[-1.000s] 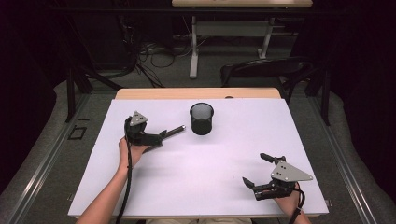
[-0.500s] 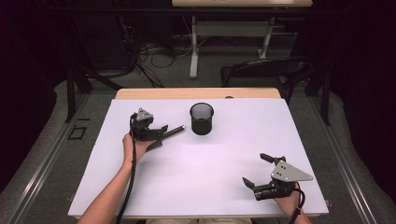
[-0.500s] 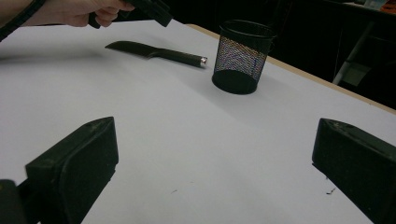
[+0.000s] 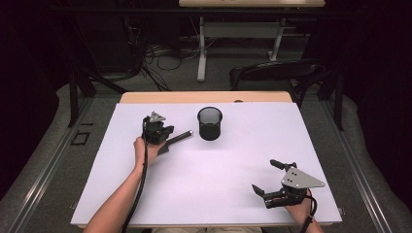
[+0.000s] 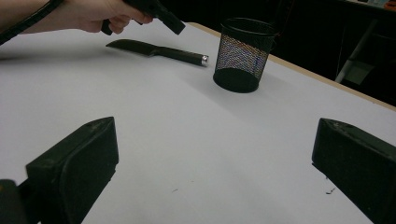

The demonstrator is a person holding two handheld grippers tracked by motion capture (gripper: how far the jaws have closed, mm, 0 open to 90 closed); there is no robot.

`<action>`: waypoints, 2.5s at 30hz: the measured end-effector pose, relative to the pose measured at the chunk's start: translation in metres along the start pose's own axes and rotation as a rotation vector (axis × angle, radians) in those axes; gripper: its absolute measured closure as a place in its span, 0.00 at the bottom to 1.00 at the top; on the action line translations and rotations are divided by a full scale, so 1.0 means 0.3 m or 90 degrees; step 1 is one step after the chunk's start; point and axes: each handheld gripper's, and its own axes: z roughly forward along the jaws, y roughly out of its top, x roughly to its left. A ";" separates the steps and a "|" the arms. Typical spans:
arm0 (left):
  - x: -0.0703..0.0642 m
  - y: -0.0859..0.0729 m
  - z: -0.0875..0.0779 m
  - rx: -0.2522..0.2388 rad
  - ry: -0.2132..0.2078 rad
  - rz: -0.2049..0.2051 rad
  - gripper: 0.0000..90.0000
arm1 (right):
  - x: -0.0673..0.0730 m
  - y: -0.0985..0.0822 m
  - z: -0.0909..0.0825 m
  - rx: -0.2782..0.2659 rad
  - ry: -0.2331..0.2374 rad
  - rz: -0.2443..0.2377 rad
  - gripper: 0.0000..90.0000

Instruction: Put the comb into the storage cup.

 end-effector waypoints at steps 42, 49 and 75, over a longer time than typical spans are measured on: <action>-0.025 -0.029 0.075 0.047 -0.003 0.023 1.00 | 0.004 0.001 -0.004 0.001 0.003 -0.001 0.00; -0.023 -0.035 0.086 0.042 0.006 0.017 1.00 | 0.005 0.003 -0.002 0.003 0.004 -0.003 0.00; -0.087 0.016 0.140 0.084 0.011 0.057 1.00 | 0.002 0.005 -0.007 0.002 0.001 -0.008 0.01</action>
